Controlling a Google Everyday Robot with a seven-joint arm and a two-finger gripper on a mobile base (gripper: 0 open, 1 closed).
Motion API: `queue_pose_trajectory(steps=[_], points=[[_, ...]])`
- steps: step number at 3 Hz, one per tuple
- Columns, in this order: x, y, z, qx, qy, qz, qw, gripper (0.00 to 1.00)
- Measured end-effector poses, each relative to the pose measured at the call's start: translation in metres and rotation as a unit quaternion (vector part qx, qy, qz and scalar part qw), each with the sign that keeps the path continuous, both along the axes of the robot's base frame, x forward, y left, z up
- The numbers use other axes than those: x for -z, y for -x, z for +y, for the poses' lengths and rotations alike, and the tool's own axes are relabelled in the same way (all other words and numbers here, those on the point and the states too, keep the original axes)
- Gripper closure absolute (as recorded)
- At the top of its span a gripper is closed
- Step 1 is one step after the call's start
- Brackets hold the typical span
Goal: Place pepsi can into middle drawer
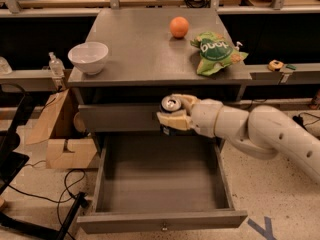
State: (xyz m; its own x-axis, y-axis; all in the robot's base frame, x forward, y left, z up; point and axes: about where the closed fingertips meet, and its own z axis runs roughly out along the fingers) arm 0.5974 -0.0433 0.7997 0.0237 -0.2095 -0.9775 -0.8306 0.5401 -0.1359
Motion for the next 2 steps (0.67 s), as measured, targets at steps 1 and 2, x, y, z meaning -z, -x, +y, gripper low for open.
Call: queue_pose_trajectory(steps=[1,2], points=[[0.1146,0.0081,-0.031,0.027,-0.02,0.058,0.9978,1.0],[0.1198,0.0084,-0.0288,0.025,-0.026,0.063,0.9974,1.0]])
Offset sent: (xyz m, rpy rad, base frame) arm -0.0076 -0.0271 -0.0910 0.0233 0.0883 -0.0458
